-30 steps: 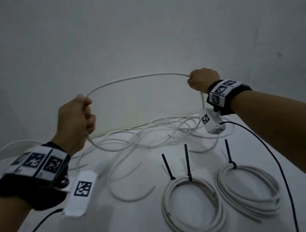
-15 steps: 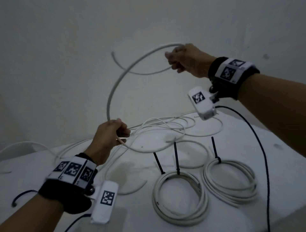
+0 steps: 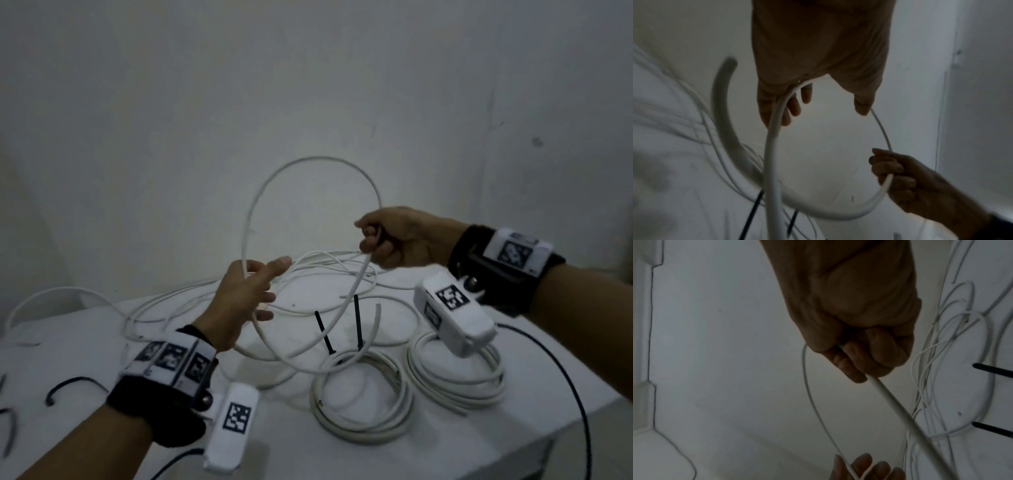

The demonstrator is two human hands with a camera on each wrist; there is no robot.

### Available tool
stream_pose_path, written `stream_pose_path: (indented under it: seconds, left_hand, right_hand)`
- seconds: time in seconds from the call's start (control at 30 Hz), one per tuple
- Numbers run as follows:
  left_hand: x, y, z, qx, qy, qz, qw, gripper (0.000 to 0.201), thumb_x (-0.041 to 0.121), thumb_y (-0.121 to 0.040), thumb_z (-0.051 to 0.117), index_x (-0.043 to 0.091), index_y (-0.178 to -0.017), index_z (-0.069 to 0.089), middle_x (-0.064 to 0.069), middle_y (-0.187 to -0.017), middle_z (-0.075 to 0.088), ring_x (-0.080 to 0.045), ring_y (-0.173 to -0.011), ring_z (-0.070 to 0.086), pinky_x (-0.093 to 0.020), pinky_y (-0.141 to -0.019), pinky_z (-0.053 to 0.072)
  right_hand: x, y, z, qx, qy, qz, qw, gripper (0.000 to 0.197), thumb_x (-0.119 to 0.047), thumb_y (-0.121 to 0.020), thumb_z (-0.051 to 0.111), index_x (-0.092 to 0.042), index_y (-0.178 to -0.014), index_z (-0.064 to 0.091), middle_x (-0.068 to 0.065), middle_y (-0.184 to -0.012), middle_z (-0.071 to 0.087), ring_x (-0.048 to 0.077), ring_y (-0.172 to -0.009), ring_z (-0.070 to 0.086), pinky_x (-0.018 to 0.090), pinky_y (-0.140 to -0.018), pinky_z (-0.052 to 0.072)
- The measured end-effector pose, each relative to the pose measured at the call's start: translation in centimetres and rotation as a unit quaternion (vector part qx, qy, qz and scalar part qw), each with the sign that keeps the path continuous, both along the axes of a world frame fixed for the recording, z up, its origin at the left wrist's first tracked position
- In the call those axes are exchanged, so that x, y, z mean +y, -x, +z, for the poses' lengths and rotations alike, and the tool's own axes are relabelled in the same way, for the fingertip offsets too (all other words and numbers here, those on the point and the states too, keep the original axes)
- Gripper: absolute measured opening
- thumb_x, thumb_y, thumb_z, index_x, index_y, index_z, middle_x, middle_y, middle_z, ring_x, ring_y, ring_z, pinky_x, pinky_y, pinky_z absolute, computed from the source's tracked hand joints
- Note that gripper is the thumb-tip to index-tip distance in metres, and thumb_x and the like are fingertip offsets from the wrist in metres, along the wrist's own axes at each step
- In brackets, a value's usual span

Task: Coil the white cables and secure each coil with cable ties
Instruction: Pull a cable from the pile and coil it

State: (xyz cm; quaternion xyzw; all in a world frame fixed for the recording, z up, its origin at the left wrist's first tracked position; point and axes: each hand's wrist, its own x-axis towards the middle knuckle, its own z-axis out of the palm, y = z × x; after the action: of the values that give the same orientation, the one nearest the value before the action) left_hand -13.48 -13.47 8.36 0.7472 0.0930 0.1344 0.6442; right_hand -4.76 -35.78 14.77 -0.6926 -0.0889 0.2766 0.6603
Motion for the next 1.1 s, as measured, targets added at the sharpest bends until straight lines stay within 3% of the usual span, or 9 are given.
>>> stream_pose_path:
  seconds: [0.07,0.33,0.53,0.63,0.77,0.87,0.93,1.0,1.1]
  left_hand:
    - [0.0,0.5,-0.2,-0.017,-0.041,0.032,0.998,0.043,0.05,-0.082,0.068,0.008,-0.091,0.061,-0.007,-0.088,0.064,-0.023,-0.082,0.062,-0.036,-0.072,0.05]
    - [0.6,2.4,1.5,-0.087,-0.152,0.07,0.982,0.032,0.044,-0.092,0.059,0.012,-0.09,0.06,-0.013,-0.068,0.066,-0.023,-0.054,0.06,-0.033,-0.053,0.05]
    - [1.0,2.4,-1.2,-0.027,-0.276,0.115,0.954,0.052,0.045,-0.1,0.035,0.004,-0.08,0.059,-0.019,-0.082,0.067,-0.037,-0.076,0.064,-0.048,-0.073,0.056]
    - [1.0,2.1,-2.5,0.024,-0.218,0.111,0.969,0.059,0.054,-0.098,0.032,0.002,-0.112,0.058,-0.018,-0.114,0.062,-0.038,-0.104,0.059,-0.051,-0.091,0.05]
    - [0.3,2.0,-1.7,-0.032,0.013,0.114,0.993,0.042,0.043,-0.102,0.035,0.004,-0.108,0.05,-0.011,-0.095,0.059,-0.024,-0.064,0.062,-0.037,-0.061,0.052]
    - [0.4,2.3,-1.1,-0.051,-0.007,0.119,0.992,0.031,0.038,-0.102,0.037,0.011,-0.092,0.048,-0.003,-0.072,0.045,-0.016,-0.052,0.04,-0.029,-0.049,0.036]
    - [0.8,2.4,-1.0,-0.047,-0.047,0.116,0.991,0.028,0.037,-0.101,0.04,0.015,-0.083,0.046,-0.002,-0.07,0.044,-0.016,-0.055,0.038,-0.03,-0.052,0.033]
    - [1.0,2.7,-1.0,-0.042,-0.088,0.098,0.99,0.028,0.036,-0.099,0.043,0.017,-0.079,0.045,-0.002,-0.072,0.046,-0.016,-0.058,0.039,-0.032,-0.055,0.032]
    - [0.3,3.2,-1.0,-0.044,-0.161,0.066,0.984,0.029,0.036,-0.098,0.044,0.016,-0.076,0.045,-0.001,-0.077,0.049,-0.016,-0.064,0.041,-0.033,-0.057,0.03]
  right_hand:
    - [-0.2,1.2,-1.0,-0.001,-0.01,-0.003,1.0,0.042,-0.025,-0.099,0.036,-0.019,-0.058,0.032,-0.004,-0.046,0.035,0.005,-0.029,0.022,0.01,-0.035,0.011]
    - [0.7,5.1,-3.5,-0.119,0.057,0.009,0.991,0.041,-0.033,-0.097,0.048,-0.02,-0.06,0.037,-0.002,-0.048,0.04,0.01,-0.037,0.022,0.016,-0.039,0.015]
    - [1.8,6.5,-4.4,-0.147,-0.125,-0.1,0.976,0.043,-0.026,-0.096,0.049,-0.019,-0.058,0.032,0.001,-0.053,0.036,0.011,-0.04,0.022,0.022,-0.045,0.014]
    - [3.4,7.5,-5.9,-0.112,-0.203,-0.098,0.968,0.043,-0.025,-0.096,0.047,-0.019,-0.057,0.03,0.001,-0.054,0.034,0.011,-0.041,0.023,0.027,-0.051,0.01]
    - [5.6,9.3,-9.3,-0.013,-0.181,-0.024,0.983,0.04,-0.028,-0.098,0.044,-0.017,-0.06,0.037,0.002,-0.054,0.042,0.01,-0.038,0.028,0.018,-0.04,0.015]
    - [5.1,10.2,-10.3,-0.078,-0.021,0.035,0.996,0.013,-0.025,-0.093,0.057,-0.013,-0.09,0.052,0.008,-0.082,0.059,0.015,-0.046,0.05,0.02,-0.038,0.028]
    - [4.1,9.5,-9.4,-0.118,0.064,0.016,0.991,0.047,-0.026,-0.083,0.07,-0.018,-0.122,0.044,0.009,-0.102,0.059,0.018,-0.056,0.059,0.022,-0.04,0.037]
    - [3.1,8.7,-7.6,-0.249,0.147,-0.053,0.956,0.079,-0.029,-0.075,0.078,-0.022,-0.138,0.031,0.007,-0.119,0.053,0.018,-0.078,0.062,0.029,-0.059,0.05]
    - [2.7,8.1,-4.2,-0.481,0.289,-0.069,0.825,0.099,-0.039,-0.068,0.081,-0.025,-0.146,0.02,0.005,-0.141,0.042,0.021,-0.123,0.047,0.04,-0.101,0.041]
